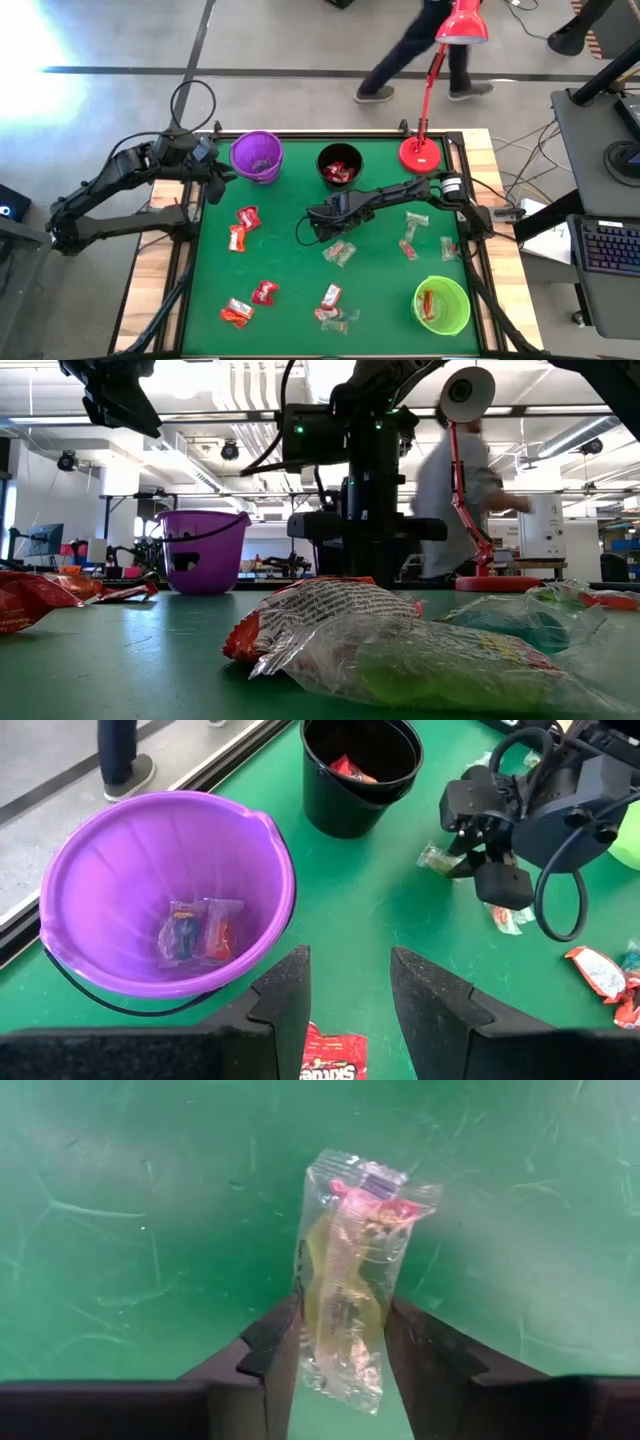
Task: Sort candy
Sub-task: Put the green gummy into the violet bucket
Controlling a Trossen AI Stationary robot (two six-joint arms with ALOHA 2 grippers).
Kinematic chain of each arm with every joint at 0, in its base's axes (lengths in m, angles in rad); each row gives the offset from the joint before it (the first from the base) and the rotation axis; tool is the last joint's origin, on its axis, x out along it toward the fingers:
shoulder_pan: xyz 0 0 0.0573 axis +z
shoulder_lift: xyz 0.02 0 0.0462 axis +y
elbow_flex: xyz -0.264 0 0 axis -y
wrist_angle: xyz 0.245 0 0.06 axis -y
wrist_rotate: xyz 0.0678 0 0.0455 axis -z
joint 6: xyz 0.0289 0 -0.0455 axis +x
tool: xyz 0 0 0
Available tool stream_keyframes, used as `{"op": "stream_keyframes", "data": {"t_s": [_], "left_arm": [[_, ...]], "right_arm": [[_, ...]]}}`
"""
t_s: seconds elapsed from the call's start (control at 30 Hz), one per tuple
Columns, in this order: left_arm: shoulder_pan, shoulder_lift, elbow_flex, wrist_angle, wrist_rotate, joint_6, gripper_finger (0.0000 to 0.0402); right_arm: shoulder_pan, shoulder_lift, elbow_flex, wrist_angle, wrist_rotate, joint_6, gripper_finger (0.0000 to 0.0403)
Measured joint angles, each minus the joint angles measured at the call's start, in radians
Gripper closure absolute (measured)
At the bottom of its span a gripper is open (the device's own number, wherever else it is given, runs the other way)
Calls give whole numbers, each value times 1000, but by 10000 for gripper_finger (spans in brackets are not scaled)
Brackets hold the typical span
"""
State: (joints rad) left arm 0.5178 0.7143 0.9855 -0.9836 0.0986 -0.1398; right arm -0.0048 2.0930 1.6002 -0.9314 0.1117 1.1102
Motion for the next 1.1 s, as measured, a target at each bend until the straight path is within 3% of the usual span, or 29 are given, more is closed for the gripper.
{"op": "stream_keyframes", "data": {"t_s": [0.27, 0.6, 0.77, 0.9, 1.03, 1.1], "left_arm": [[0, 2, 0, 0, -1, 20, 281], [0, 4, 0, -4, 33, 90, 281], [0, 13, 0, 17, 60, 138, 281], [0, 46, 0, 99, 149, 153, 281], [0, 99, 0, 219, 289, 108, 280], [0, 127, 0, 272, 312, 73, 281]], "right_arm": [[0, -17, -2, -11, -8, -38, 382], [27, -94, 29, -16, -47, -39, 391], [51, -146, 120, 3, 27, -85, 391], [56, -161, 230, 28, 123, -171, 391], [44, -159, 352, 33, 161, -297, 391], [35, -159, 405, 37, 175, -355, 391]]}}
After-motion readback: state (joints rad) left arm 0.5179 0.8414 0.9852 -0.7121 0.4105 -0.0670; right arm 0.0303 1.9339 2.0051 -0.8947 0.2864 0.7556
